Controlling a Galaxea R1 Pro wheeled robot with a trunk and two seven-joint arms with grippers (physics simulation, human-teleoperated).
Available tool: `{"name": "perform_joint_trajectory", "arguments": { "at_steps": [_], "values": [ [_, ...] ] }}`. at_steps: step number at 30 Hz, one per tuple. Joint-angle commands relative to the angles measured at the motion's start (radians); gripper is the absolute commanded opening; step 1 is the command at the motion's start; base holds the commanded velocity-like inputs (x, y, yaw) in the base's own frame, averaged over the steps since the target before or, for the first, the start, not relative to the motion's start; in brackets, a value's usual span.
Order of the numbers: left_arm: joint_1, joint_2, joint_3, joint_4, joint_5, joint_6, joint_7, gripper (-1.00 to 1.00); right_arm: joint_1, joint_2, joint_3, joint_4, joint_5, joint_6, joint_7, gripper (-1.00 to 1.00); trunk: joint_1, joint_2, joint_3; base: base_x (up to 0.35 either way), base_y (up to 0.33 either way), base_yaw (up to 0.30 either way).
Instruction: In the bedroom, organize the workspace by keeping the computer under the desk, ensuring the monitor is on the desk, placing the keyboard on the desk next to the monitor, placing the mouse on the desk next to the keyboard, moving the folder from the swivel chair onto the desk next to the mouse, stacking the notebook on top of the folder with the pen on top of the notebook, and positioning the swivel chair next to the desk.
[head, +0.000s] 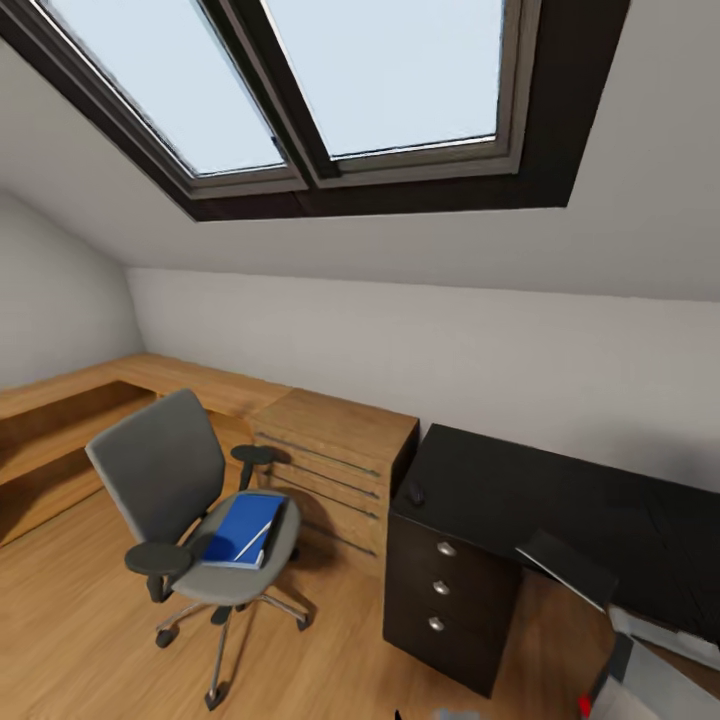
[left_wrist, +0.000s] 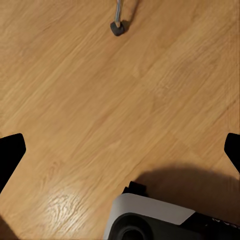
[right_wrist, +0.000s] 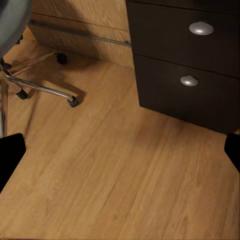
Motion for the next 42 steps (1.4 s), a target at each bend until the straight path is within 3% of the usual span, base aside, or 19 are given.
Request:
{"name": "perform_joint_trajectory", "arguments": {
  "at_steps": [1,6,17,42],
  "values": [
    [0.000,0.001,-0.007,-0.001,0.011,-0.004,0.007,1.00,-0.001,0.003,0.009,0.012,0.015,-0.003,-0.021,1.00,0.001,-0.001,-0.002,0.320,0.000,0.272],
    [0.000,0.002,-0.007,-0.001,0.011,-0.004,0.008,1.00,-0.001,0.003,0.010,0.025,0.037,-0.003,-0.036,1.00,0.001,-0.001,-0.004,0.249,0.033,0.272],
    [0.000,0.002,-0.007,-0.001,0.011,-0.005,0.008,1.00,-0.001,0.003,0.007,0.027,0.039,-0.006,-0.037,1.00,0.001,-0.001,-0.011,0.127,0.051,0.248],
    [0.000,0.000,-0.006,-0.001,0.009,-0.008,0.008,1.00,-0.001,0.003,0.003,0.030,0.037,-0.025,-0.037,1.00,0.001,-0.001,-0.012,0.001,0.000,0.007]
  ]
}}
